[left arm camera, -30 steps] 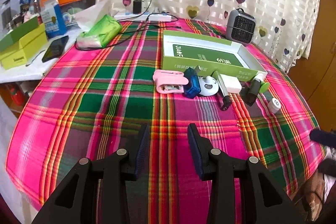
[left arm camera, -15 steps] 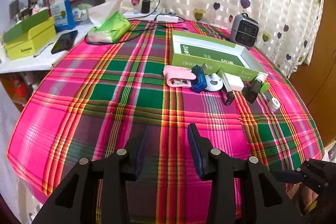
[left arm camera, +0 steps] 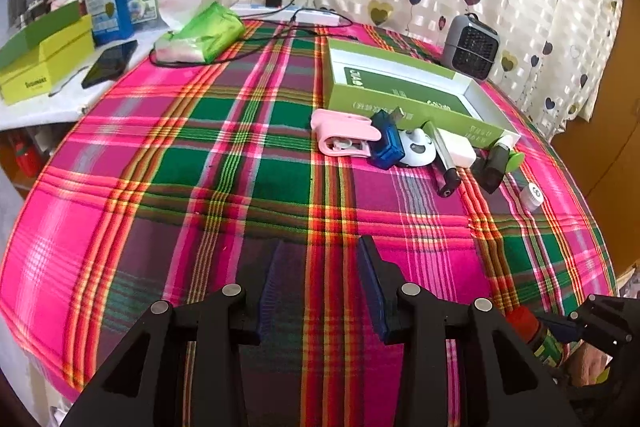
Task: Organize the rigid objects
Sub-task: 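Lower the right tool onto the brown orange-capped bottle and close it, then grasp the pink rectangular block with the left tool while the right tool holds the bottle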
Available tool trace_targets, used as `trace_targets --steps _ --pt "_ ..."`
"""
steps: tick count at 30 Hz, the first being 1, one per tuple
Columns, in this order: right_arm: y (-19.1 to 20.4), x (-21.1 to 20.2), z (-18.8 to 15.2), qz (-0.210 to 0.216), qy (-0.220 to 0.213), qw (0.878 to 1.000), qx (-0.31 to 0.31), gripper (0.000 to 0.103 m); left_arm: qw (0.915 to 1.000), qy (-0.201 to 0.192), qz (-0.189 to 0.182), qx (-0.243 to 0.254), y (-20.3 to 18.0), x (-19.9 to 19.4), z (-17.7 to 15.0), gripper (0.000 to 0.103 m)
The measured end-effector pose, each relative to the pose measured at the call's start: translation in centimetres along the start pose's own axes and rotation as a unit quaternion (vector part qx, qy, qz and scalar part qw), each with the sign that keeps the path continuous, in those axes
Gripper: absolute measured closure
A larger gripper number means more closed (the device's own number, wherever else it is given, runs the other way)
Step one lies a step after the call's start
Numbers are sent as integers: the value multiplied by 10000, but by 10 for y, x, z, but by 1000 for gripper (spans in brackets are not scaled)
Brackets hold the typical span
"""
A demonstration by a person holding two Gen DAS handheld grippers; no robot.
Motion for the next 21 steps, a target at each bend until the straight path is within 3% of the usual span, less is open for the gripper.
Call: trace_targets --steps 14,21 --pt "-73 -7 25 -340 -469 9924 1085 70 9995 -28 -321 37 3 35 44 67" --pt "-117 -18 18 -750 -570 9826 1600 70 9978 -80 -498 424 -4 48 63 67"
Point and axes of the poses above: each gripper's, at about its wrist camera, not at the fingertips, and x roughly the way its jaws point, y to its left, z to its top, the point moved 7 cm from there along x, roughly the way its jaws point, and after that the axes turned 4 degrees about -y, right-handed, at the moved point
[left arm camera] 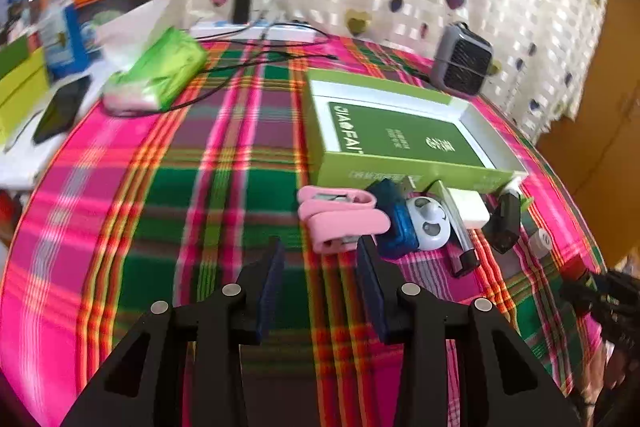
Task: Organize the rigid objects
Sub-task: 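Grasp the pink rectangular block with the left tool while the right tool holds the bottle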
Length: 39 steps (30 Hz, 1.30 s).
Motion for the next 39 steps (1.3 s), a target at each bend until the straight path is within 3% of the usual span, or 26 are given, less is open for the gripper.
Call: trace_targets --steps 9,21,25,29,39 --pt "-13 8 -3 -49 73 9998 180 70 9986 52 -183 492 -10 12 15 67" --pt "-25 13 3 -166 49 9994 287 70 9939 283 -759 751 -30 5 -3 67" --pt "-25 17 1 -159 105 9993 315 70 9910 278 -805 1032 -36 -1 -7 67" --pt "-27 19 0 -169 140 9991 366 70 9898 305 -568 1269 -33 7 -3 67" --pt "-28 19 -1 -170 132 9991 372 70 9818 608 -758 1634 -45 22 -8 67"
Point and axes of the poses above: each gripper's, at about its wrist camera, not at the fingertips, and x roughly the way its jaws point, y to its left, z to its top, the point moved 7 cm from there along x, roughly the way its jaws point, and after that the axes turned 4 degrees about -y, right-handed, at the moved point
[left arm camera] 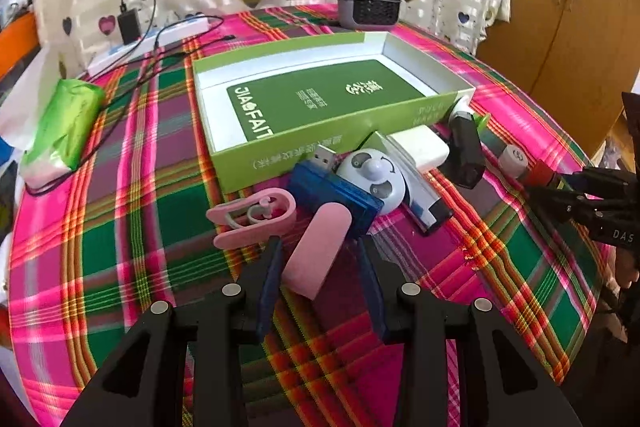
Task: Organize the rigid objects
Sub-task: 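Grasp the pink rectangular block with the left tool while the right tool holds the bottle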
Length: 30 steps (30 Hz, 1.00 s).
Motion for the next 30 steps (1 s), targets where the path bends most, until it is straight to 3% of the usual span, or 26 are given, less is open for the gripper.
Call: trace_targets --steps 11,19,30 --pt "0 0 0 11 -9 10000 18 70 9999 32 138 41 -2 2 0 67" --pt "0 0 0 6 -9 10000 19 70 9995 19 305 -117 8 -1 -1 86" --pt "0 0 0 16 -10 10000 18 70 9992 -6 371 -170 10 -2 -2 86"
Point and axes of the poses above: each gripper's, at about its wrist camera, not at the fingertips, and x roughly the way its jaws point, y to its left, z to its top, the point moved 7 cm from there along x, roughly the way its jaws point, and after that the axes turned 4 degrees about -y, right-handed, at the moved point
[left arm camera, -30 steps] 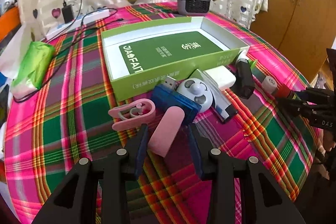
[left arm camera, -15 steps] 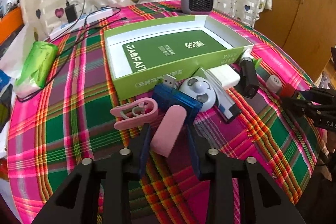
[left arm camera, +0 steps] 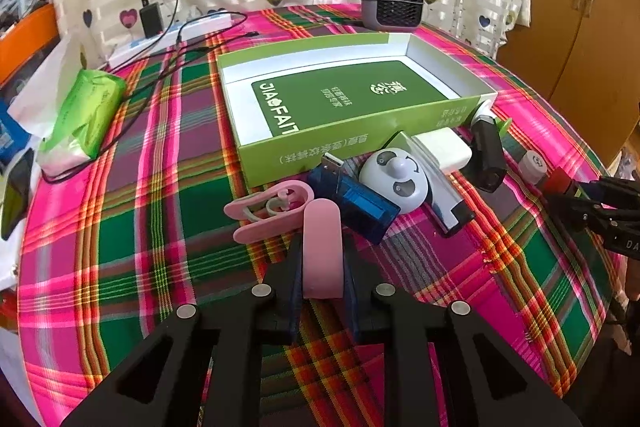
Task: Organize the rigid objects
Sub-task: 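Grasp the pink rectangular block with the left tool while the right tool holds the bottle, then carry the pink block and bottle into the green box tray and open both tools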
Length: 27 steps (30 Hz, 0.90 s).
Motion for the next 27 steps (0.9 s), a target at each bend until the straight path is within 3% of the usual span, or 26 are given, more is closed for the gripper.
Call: trace_targets --steps 14,27 --pt "6 -10 9 73 -139 9999 -50 70 9997 -179 111 78 -6 -23 5 86" --pt "16 -18 51 136 -464 9986 -210 70 9983 -530 112 226 -4 -42 39 86"
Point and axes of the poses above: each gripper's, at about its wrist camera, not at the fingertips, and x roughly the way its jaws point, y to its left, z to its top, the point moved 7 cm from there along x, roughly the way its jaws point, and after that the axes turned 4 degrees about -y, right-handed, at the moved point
